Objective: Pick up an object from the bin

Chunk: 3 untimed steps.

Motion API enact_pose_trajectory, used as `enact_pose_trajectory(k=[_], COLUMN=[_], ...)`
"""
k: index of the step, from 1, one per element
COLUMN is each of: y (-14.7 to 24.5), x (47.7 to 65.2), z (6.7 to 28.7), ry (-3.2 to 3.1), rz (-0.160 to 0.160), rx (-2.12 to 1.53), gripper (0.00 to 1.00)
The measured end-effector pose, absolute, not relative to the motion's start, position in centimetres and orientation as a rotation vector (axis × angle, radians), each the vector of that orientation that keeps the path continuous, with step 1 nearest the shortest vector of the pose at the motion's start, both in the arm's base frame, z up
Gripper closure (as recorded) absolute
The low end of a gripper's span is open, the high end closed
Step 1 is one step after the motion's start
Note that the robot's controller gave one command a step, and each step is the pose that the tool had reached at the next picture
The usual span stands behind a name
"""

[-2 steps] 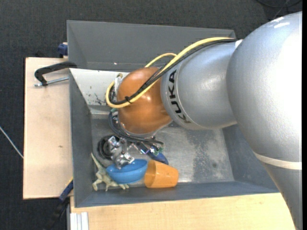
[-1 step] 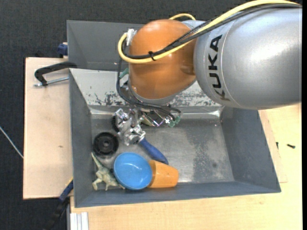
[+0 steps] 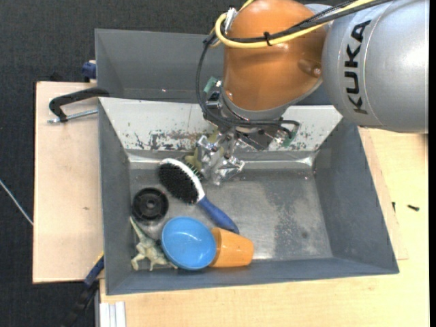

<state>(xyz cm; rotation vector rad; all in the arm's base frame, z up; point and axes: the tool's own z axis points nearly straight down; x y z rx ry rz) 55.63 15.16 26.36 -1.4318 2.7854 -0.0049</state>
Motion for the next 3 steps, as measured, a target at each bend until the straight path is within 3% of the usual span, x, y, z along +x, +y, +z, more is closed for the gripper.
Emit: enact_pose_trajectory(k=[1, 2, 3], y=[9.9, 11.2, 11.2], x=[54.7, 52.6, 52.8], z=[25.7, 16.4, 16.7], ry=[2.805, 2.696, 2.692], rz=[-0.001, 0.006, 0.002], rx=[-1.412, -1.62, -1.614], gripper=[1.0, 1.0, 0.0])
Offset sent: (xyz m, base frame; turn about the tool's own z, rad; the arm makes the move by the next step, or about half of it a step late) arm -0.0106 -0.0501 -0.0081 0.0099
